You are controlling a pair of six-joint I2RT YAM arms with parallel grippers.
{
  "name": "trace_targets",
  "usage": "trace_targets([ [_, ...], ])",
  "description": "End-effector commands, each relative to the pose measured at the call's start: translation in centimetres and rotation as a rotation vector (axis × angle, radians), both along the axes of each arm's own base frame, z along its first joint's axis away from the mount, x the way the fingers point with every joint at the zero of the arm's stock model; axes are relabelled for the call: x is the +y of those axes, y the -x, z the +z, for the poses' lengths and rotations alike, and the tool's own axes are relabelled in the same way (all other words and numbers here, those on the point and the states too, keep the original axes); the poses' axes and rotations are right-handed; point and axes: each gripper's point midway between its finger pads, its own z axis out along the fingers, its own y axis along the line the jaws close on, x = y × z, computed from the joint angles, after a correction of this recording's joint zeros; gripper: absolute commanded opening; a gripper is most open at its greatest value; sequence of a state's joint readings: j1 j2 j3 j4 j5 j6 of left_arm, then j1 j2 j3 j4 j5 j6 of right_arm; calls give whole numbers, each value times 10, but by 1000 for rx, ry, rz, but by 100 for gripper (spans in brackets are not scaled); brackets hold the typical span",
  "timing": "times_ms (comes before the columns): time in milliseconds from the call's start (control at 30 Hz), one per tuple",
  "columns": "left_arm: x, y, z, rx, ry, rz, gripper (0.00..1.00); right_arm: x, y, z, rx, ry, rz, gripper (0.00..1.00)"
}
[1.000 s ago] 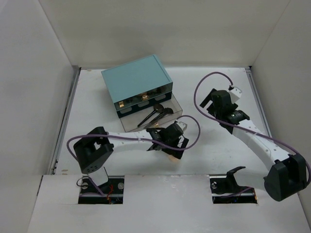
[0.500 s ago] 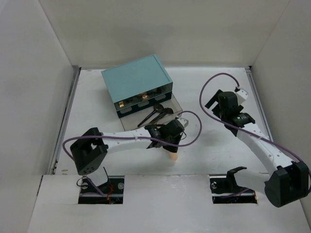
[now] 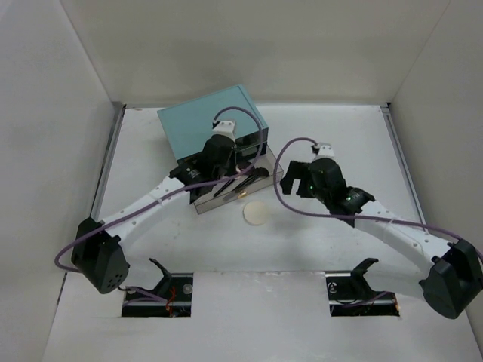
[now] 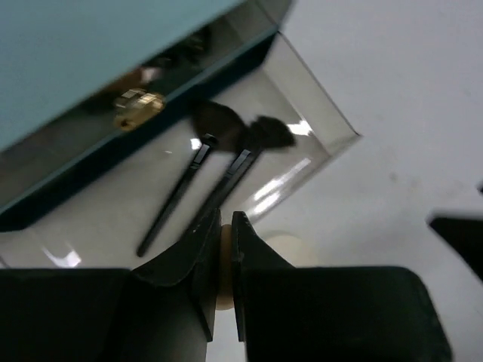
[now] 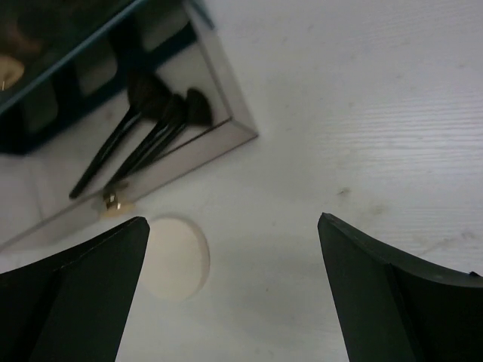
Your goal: Organize the makeup
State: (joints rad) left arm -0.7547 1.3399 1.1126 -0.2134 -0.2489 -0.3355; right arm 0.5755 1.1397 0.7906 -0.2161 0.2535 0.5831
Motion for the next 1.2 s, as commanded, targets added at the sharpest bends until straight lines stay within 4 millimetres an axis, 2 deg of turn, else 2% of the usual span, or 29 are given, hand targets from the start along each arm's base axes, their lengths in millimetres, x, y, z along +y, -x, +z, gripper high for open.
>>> trace_targets([
  [0, 47, -40, -9, -67, -102, 193, 4, 47, 26, 6, -90, 45, 299, 100],
  [100, 69, -57, -25, -55, -119, 268, 8, 71, 49, -16, -64, 131, 439, 100],
  [200, 78, -65, -38, -46, -130, 301, 13, 85, 55, -33, -19, 168, 471, 100],
  [300, 79, -67, -50, -26, -155, 308, 28, 98, 53, -47, 36, 173, 464, 100],
  [367, 75, -63, -51, -25, -160, 294, 37, 104, 49, -56, 66, 177, 453, 100],
  [467, 71, -57, -39, -54, -134, 274, 61, 107, 43, -68, 99, 180, 418, 98],
  [600, 72, -45, -12, -98, -97, 255, 75, 115, 36, -79, 114, 178, 402, 92],
  [667, 74, -39, 0, -118, -78, 252, 79, 119, 33, -87, 124, 184, 402, 89],
  [733, 80, -32, 16, -145, -49, 259, 80, 123, 31, -94, 133, 183, 405, 83],
  [900, 107, -21, 39, -187, -19, 320, 85, 128, 27, -111, 149, 191, 402, 68],
  [967, 122, -19, 44, -199, -11, 357, 91, 129, 27, -119, 163, 196, 401, 64],
  [1000, 129, -18, 44, -200, -11, 378, 98, 129, 27, -121, 171, 195, 398, 61],
  [1100, 150, -15, 44, -196, -10, 438, 100, 128, 28, -123, 175, 190, 394, 33],
  [1167, 165, -14, 41, -185, -8, 483, 100, 126, 30, -115, 167, 184, 394, 15],
])
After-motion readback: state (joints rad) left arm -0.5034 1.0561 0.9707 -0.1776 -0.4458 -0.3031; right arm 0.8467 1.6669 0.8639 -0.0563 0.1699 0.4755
